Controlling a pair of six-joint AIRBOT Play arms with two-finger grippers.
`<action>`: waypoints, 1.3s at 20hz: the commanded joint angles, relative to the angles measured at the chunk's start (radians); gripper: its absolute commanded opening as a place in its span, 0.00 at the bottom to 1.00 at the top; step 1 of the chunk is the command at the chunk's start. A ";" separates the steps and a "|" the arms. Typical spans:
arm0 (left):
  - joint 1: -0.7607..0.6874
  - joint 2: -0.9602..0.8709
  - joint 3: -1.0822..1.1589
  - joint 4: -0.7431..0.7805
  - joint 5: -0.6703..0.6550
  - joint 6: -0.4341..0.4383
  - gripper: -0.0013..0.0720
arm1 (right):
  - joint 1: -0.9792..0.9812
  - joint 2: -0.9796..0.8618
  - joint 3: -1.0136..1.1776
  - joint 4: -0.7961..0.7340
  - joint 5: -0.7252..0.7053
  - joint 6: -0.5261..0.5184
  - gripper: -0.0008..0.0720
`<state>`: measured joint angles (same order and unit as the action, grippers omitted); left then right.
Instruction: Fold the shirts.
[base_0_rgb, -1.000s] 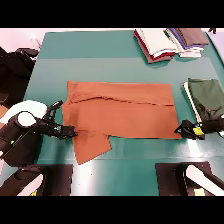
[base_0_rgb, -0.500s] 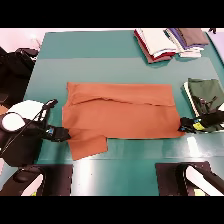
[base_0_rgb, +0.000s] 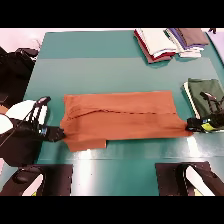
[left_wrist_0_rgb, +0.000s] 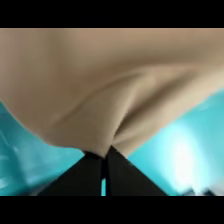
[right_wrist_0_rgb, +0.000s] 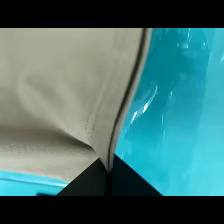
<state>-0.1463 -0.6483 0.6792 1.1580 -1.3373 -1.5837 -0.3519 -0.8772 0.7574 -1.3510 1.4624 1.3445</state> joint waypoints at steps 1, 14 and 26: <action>0.001 -0.144 0.100 0.065 0.172 0.039 0.05 | 0.032 -0.121 0.121 -0.003 -0.045 0.010 0.04; 0.001 -0.608 0.405 0.104 0.465 0.055 0.05 | 0.155 -0.700 0.703 0.156 -0.117 0.070 0.27; -0.040 -0.608 0.516 0.040 0.341 0.032 0.05 | -0.154 -0.760 0.469 0.408 -0.069 -0.168 0.74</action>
<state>-0.1589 -1.2545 1.1885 1.2327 -0.9882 -1.5513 -0.4286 -1.6020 1.3056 -1.0290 1.3796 1.2320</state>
